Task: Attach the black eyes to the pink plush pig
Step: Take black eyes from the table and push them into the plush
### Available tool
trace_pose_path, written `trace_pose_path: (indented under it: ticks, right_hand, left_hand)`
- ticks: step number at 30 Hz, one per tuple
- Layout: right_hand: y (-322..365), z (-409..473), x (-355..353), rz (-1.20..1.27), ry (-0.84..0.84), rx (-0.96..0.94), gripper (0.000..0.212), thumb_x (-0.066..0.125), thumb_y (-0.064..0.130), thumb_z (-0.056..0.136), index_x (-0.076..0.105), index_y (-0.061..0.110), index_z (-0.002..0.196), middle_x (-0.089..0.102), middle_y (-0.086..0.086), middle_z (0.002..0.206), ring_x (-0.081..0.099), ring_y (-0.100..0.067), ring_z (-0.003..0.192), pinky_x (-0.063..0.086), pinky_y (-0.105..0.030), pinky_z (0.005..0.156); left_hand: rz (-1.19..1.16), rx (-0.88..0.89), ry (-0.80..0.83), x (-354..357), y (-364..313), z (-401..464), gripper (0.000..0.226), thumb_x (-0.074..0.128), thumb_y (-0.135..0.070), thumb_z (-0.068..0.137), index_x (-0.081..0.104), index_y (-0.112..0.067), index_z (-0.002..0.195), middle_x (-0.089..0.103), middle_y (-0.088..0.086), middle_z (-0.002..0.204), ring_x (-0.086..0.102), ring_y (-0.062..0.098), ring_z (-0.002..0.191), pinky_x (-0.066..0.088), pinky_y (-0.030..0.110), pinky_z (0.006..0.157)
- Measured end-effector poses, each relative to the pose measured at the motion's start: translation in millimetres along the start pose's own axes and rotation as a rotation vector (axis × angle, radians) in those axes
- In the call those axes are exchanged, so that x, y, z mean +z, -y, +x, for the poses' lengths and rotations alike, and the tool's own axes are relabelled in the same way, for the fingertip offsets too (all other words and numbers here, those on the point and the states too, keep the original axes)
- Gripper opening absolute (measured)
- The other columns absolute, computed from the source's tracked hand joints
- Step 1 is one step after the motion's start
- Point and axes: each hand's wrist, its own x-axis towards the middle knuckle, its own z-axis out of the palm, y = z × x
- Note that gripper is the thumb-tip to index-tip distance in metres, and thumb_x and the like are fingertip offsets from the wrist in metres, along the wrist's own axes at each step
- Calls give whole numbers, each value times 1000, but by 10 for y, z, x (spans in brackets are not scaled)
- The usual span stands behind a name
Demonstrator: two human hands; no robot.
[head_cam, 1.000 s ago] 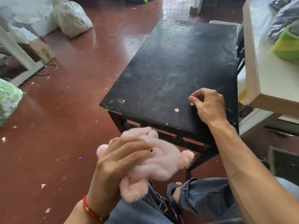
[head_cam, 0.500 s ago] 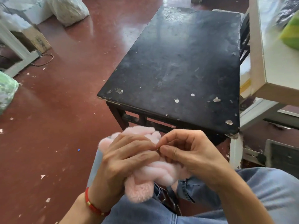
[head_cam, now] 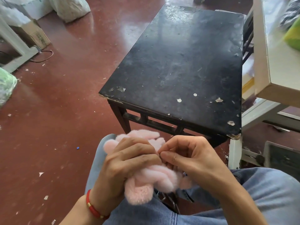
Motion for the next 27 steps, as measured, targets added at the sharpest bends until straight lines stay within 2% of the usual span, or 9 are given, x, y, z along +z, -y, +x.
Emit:
trace_pose_path:
  ticks: [3,5,9,16,18,21,24,25,27]
  right_hand:
    - [26,-52,15,-240,-48,-121,11,83,11,90,86,21,93,85,7,88,80,-8,82,61,-17,73]
    - [34,-98,33,-342,-84,-180,14,85,12,88,87,24,95,85,14,90,79,-2,84,59,-12,73]
    - [12,-143,66,-339,-141,-225,18,87,7,86,88,20,97,85,11,91,79,-5,86,61,-19,75]
    - [-77,-127,108,-319,-180,-246,17,86,9,88,87,23,98,80,11,99,77,-12,94,61,-24,73]
    - [-101,-126,116,-332,-212,-295,20,87,9,87,88,24,100,83,14,100,78,-7,93,63,-26,76]
    - [-121,-120,124,-352,-224,-368,20,81,16,88,87,23,106,84,17,101,79,3,93,64,-20,76]
    - [-133,-104,143,-372,-216,-447,26,75,17,92,81,26,116,83,15,98,78,2,88,63,-21,71]
    - [-137,-104,145,-393,-204,-472,30,73,17,94,78,29,121,82,14,97,78,1,86,63,-21,69]
    - [-151,-110,134,-436,-177,-504,38,74,15,93,74,32,126,81,11,97,77,-1,84,62,-23,67]
  left_hand:
    - [-138,-83,-21,1,-26,7,42,68,-43,96,84,-5,85,77,5,89,72,27,94,54,34,86]
    - [-207,-131,-36,-2,-44,13,43,70,-42,96,84,-4,84,78,4,88,73,26,93,57,32,84]
    - [-266,-209,-76,16,-52,-12,18,73,-20,82,84,-6,86,80,-3,92,76,14,96,57,24,86]
    - [-318,-274,-86,29,-78,55,17,72,-25,76,82,-15,86,80,-6,88,77,13,91,61,24,82]
    - [-362,-318,-65,24,-68,75,19,70,-24,74,81,-18,88,81,-3,91,77,9,91,59,20,83]
    - [-506,-466,-80,46,-35,43,30,65,-20,68,84,-5,87,84,9,85,80,18,84,63,29,76]
    - [-644,-611,-99,83,-2,9,26,67,-8,69,83,3,87,80,28,77,76,48,69,63,55,56]
    - [-678,-664,-100,98,5,6,21,67,-5,70,83,-1,82,80,26,73,74,47,63,60,54,50]
    - [-686,-743,-110,120,11,7,16,68,-12,64,80,-10,75,79,9,66,75,27,59,58,36,48]
